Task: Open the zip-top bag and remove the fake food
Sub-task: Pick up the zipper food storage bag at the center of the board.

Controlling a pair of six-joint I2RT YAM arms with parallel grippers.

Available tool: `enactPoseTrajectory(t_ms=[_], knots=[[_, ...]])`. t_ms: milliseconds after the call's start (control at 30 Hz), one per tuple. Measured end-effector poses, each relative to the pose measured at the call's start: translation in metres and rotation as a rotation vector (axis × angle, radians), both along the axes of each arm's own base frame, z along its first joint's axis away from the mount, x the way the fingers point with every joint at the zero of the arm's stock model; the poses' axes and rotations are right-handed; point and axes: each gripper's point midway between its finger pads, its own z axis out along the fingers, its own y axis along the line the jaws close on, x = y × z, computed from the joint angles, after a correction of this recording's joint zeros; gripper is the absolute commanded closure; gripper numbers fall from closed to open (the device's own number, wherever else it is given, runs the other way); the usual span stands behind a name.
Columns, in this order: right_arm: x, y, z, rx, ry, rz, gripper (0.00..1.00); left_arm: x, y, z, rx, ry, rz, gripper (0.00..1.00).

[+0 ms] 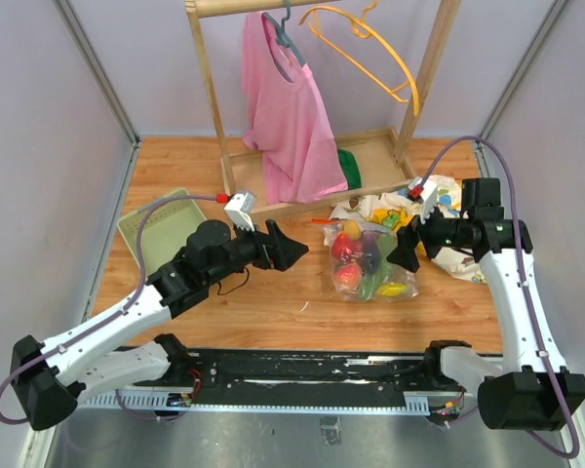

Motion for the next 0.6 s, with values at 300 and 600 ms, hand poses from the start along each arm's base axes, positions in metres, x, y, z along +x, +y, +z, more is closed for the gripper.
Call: enactPoseTrajectory(t_ms=[300,600], knots=[[-0.013,0.012,-0.01,0.094,0.077,0.073,0.02,0.004,0.013,-0.01,-0.138,-0.008,0.11,0.02],[-0.006,0.007,-0.018,0.131,0.126,0.033,0.02,-0.001,0.039,-0.001,-0.25,-0.033,0.207,0.02]])
